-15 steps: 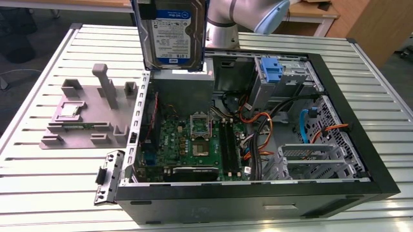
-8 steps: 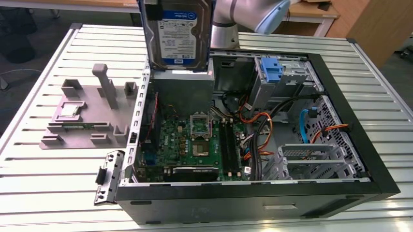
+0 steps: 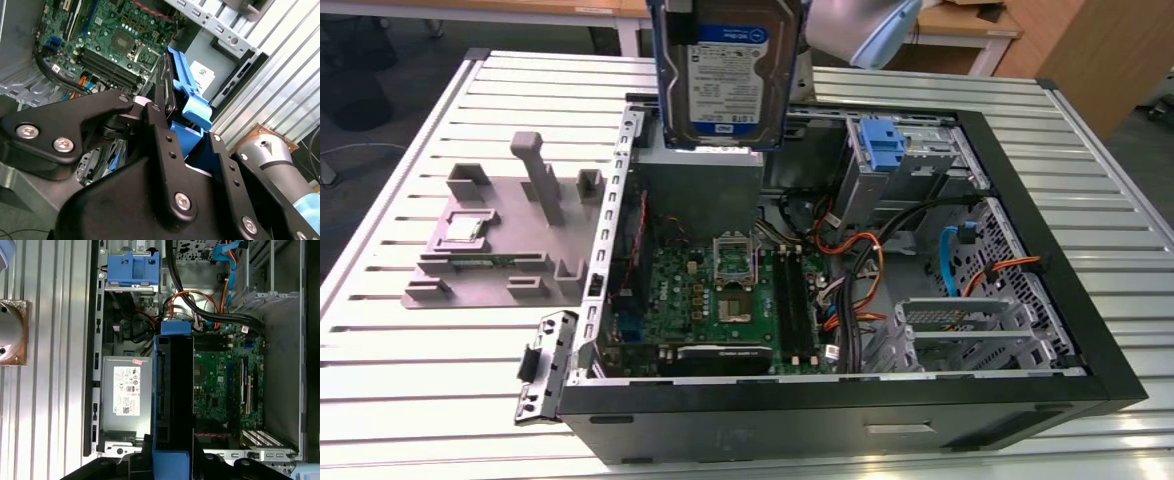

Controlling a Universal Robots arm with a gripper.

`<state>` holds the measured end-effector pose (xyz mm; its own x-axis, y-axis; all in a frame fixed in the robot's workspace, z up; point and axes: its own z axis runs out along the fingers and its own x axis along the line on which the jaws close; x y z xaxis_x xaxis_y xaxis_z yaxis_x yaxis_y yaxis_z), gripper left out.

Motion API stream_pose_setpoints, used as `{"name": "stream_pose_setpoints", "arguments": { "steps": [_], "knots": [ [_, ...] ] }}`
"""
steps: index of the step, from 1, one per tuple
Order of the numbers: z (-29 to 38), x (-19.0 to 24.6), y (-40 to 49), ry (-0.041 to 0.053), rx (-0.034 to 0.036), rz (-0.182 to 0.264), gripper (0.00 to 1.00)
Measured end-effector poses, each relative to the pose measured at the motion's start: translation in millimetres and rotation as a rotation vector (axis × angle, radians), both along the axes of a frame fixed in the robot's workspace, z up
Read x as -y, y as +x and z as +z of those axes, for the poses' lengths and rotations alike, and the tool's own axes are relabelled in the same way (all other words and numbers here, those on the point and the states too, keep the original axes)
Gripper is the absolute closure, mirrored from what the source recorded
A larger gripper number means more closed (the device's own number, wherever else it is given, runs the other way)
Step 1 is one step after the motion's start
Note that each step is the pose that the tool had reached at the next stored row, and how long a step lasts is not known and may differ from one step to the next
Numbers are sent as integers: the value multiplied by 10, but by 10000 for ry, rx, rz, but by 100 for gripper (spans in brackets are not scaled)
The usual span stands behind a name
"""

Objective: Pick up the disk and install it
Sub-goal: 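Pick up the disk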

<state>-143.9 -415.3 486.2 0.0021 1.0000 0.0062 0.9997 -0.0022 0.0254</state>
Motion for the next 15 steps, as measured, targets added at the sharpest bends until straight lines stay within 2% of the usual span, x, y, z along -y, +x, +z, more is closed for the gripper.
{"name": "stream_pose_setpoints", "arguments": {
  "steps": [5,15],
  "knots": [
    [-1,0,120,-1,-1,-43,63],
    [-3,0,264,-2,0,-278,63]
  ]
}}
